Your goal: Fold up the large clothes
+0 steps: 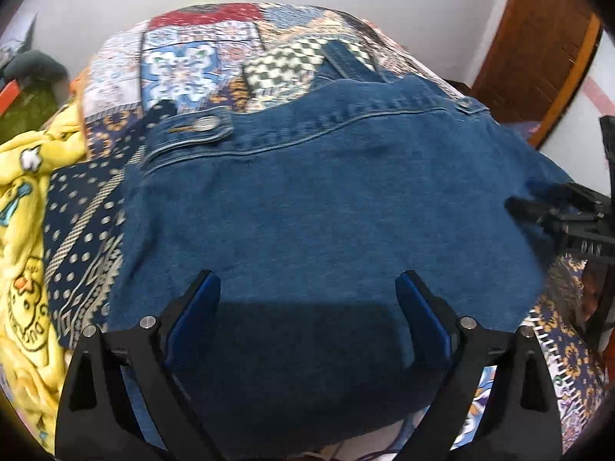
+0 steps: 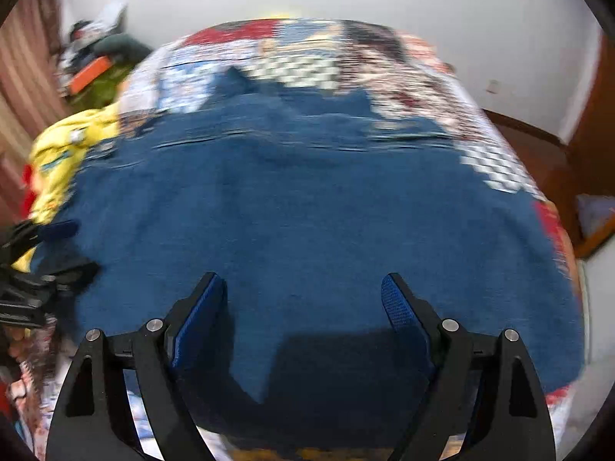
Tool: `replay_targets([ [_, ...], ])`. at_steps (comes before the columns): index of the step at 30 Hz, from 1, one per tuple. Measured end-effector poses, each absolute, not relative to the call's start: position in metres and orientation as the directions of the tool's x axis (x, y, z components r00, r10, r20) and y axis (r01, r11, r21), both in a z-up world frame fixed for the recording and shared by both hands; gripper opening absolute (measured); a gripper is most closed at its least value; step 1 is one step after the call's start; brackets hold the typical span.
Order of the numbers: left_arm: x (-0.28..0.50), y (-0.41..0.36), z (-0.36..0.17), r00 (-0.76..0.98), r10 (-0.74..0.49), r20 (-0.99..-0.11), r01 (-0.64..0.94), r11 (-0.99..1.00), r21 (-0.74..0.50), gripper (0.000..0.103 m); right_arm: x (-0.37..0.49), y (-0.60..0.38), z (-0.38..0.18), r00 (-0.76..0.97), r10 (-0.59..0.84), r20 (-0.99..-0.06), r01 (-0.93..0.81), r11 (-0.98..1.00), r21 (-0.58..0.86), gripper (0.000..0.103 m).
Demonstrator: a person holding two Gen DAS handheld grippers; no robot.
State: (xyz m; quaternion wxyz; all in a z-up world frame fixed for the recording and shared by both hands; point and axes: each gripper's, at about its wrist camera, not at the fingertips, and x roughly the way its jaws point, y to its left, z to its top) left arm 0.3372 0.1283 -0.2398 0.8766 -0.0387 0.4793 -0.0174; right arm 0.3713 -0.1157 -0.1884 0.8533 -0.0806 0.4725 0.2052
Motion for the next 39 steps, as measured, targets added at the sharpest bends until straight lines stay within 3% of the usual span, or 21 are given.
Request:
replay_targets([
  [6, 0.315, 0.146, -0.237, 0.557, -0.016, -0.831, -0.065, 0.996, -0.063, 0.095, 0.372, -0.177, -0.176, 0.539, 0.142, -0.830, -0.329, 0.943, -0.053, 0.082],
  [11, 0.297, 0.173, -0.229, 0.562, 0.025, -0.826, -0.158, 0.984, -0.078, 0.095, 0.360, -0.215, -0.160, 0.553, 0.163, -0.817, -0.277, 0.961, 0.005, 0.082],
  [14, 0.282, 0.191, -0.227, 0.543, 0.139, -0.828, -0.255, 0.967, -0.005, 0.095, 0.355, -0.228, -0.157, 0.575, 0.067, -0.815, -0.205, 0.977, -0.064, 0.083],
  [19, 0.254, 0.228, -0.232, 0.478, 0.220, -0.850, -0.395, 0.918, 0.016, 0.094, 0.345, -0.251, -0.149, 0.563, 0.081, -0.823, -0.149, 0.989, -0.005, 0.083],
  [21, 0.244, 0.240, -0.234, 0.469, 0.185, -0.864, -0.428, 0.903, -0.039, 0.094, 0.338, -0.258, -0.139, 0.575, 0.089, -0.813, -0.135, 0.991, 0.012, 0.082],
  [25, 0.223, 0.243, -0.233, 0.506, 0.004, -0.862, -0.444, 0.859, -0.256, 0.094, 0.328, -0.260, -0.121, 0.604, 0.132, -0.786, -0.136, 0.989, 0.061, 0.083],
  [33, 0.228, 0.197, -0.244, 0.585, -0.368, -0.722, -0.303, 0.727, -0.616, 0.094, 0.312, -0.234, -0.109, 0.610, 0.215, -0.763, -0.221, 0.970, 0.097, 0.083],
  [39, 0.245, 0.192, -0.277, 0.590, -0.412, -0.694, -0.369, 0.628, -0.686, 0.094, 0.303, -0.209, -0.119, 0.573, 0.255, -0.779, -0.292, 0.952, 0.097, 0.083],
])
